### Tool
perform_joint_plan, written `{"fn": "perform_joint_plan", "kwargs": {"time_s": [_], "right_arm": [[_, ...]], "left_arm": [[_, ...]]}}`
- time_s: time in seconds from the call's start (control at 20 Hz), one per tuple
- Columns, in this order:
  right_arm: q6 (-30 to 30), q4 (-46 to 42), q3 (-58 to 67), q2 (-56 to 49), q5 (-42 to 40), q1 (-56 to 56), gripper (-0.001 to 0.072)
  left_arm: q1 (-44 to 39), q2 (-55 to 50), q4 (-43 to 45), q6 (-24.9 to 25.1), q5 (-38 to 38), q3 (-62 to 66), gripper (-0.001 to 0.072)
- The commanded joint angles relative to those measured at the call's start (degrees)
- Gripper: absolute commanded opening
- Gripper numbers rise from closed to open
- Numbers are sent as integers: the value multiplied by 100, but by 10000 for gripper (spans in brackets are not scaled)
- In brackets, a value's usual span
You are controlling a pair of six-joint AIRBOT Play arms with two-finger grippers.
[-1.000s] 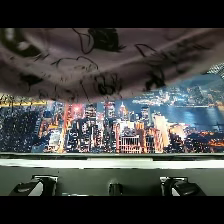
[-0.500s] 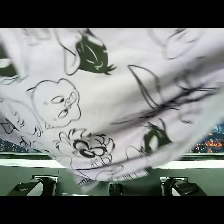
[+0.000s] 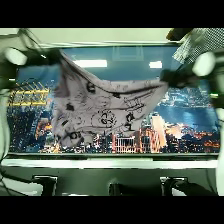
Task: Fold the clothes and pants, and hang the long-sleeved shirts on hangers.
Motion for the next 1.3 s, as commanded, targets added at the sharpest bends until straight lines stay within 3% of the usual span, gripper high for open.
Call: {"fn": "perform_joint_plan", "kwargs": {"time_s": [0.0, 0.05, 0.15, 0.2, 0.35, 0.45, 0.7, 0.8, 1.0, 1.25], "right_arm": [[131, 330, -577, -914, -476, -2, 37], [129, 326, -577, -1025, -494, -2, 37], [129, 295, -577, -1029, -540, -2, 37], [127, 275, -577, -970, -527, -2, 37], [109, 280, -577, -778, -520, -2, 37], [109, 280, -577, -684, -439, -2, 38], [109, 280, -577, -636, 7, -2, 38], [109, 282, -577, -636, 74, -2, 38], [109, 284, -577, -636, 79, -2, 38], [109, 284, -577, -636, 74, -2, 38]], "left_arm": [[-258, -946, -505, -442, -542, 7, 61], [-254, -933, -546, -439, -660, 9, 170], [-129, -671, -560, -455, -997, 9, 614], [-17, -439, -557, -551, -1279, 7, 679], [138, 428, -557, -570, -2050, -420, 679], [-17, 1268, -568, -682, -2028, -1561, 679], [-1353, 3045, -1523, -1921, -520, -5178, 679], [-2020, 3145, -2065, -2199, 177, -5912, 679], [-3097, 2658, -2684, -2234, 1484, -6229, 679], [-3375, 1945, -3305, -2229, 2463, -6227, 679]]}}
